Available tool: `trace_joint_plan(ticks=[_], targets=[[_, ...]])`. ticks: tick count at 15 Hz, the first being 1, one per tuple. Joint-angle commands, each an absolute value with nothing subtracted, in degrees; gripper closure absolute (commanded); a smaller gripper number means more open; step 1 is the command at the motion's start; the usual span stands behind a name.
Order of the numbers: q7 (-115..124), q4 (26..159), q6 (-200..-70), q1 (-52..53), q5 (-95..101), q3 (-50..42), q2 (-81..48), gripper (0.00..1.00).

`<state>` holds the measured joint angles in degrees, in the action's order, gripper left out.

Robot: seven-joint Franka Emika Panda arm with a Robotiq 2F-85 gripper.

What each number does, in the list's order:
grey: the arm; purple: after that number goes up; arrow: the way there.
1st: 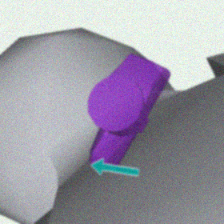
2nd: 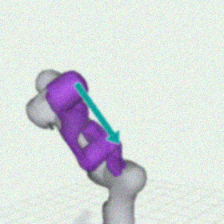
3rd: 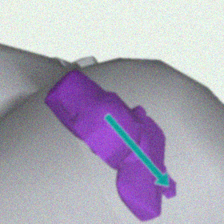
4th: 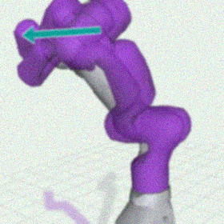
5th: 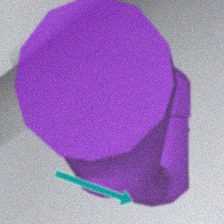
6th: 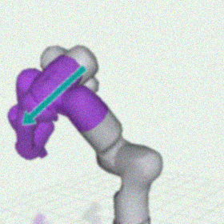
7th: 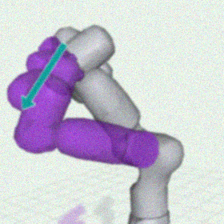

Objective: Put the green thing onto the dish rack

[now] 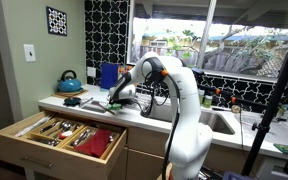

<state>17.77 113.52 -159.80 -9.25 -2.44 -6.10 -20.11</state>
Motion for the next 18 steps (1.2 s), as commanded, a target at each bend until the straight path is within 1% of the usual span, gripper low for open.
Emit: trace_joint_plan(ticks=[1,2,3,4,6,7,9,16,17,18], targets=[[15.26,112.01,-159.08,-8.76,-4.51,-6.71,-21.5,0.48],[15.02,111.98,-158.9,-8.81,-4.68,-6.65,-21.47,0.51],[14.67,112.0,-158.79,-8.88,-4.88,-6.53,-21.47,0.51],[14.27,111.86,-158.66,-8.96,-5.08,-6.43,-21.45,0.56],[13.42,111.84,-158.45,-9.2,-5.74,-6.04,-21.17,0.68],[12.82,111.91,-158.23,-9.37,-6.21,-5.78,-20.87,0.76],[11.67,111.88,-157.76,-9.61,-7.26,-5.38,-20.45,0.87],[10.61,112.16,-156.84,-9.04,-7.42,-5.98,-18.78,0.87],[10.99,112.48,-156.32,-8.69,-6.72,-6.44,-17.9,0.92],[10.81,112.69,-155.49,-8.75,-6.98,-6.25,-17.07,0.94]])
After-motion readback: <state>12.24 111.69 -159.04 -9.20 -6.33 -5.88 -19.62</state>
